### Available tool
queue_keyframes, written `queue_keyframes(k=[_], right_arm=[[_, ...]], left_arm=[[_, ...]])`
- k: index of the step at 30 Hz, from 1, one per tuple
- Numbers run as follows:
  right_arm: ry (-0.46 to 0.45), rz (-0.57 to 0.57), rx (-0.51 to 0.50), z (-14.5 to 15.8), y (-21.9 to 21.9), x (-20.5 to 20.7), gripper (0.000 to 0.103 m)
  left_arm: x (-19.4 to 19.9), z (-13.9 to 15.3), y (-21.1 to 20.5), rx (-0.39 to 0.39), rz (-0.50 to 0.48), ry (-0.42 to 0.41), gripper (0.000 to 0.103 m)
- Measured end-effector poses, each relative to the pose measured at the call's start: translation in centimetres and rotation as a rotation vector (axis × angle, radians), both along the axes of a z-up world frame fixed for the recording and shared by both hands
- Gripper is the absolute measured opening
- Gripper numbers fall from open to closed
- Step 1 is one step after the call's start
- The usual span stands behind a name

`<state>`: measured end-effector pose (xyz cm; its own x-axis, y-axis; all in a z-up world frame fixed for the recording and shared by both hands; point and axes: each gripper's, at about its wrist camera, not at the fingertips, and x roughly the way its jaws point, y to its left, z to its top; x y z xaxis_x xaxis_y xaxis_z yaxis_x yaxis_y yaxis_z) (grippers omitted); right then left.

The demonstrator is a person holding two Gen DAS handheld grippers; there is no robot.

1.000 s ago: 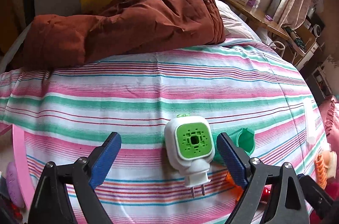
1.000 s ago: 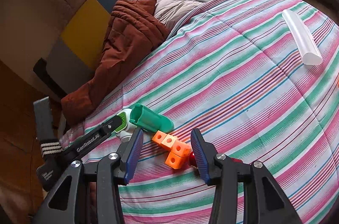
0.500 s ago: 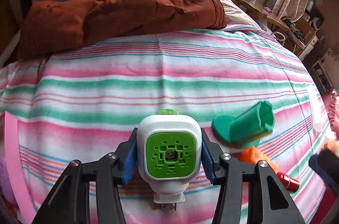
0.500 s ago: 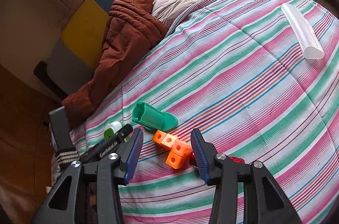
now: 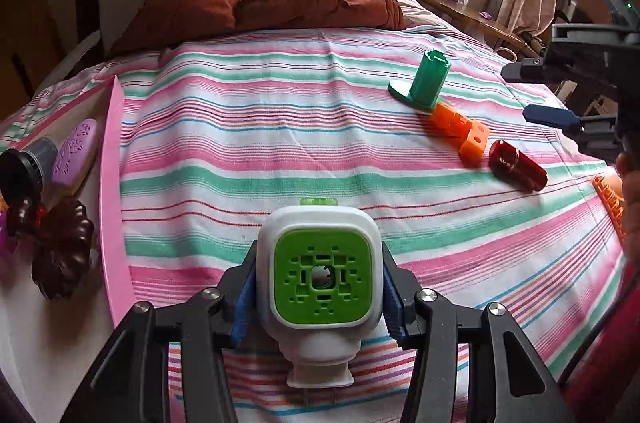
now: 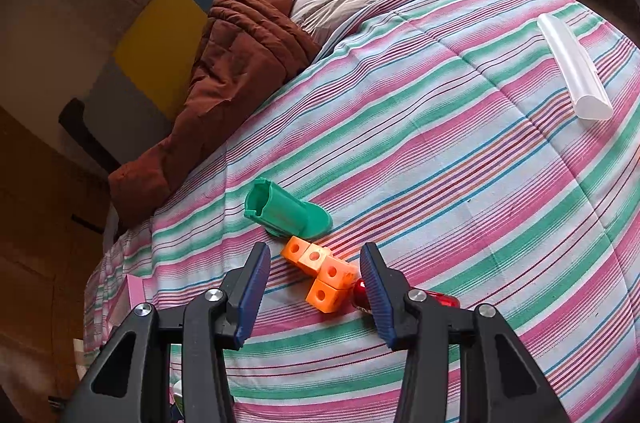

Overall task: Organize rigid objects
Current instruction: 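Grasp the green cup with the right tool while the left tool lifts the plug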

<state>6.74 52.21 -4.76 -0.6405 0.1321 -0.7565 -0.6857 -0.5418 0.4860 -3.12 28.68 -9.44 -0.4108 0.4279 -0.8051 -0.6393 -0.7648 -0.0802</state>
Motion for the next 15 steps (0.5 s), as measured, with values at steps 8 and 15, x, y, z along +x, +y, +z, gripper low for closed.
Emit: queue_keyframes(k=[8, 15], right_arm=[[-0.055, 0.103, 0.119, 0.4, -2.3, -1.7, 0.047], [-0.118, 0.199, 0.216, 0.9, -3.1, -5.2, 0.047]], left_arm=[[-0.1, -0.4, 0.3, 0.007, -0.017, 0.042, 0.052], [-0.2, -0.5, 0.3, 0.026, -0.014, 0.039, 0.052]])
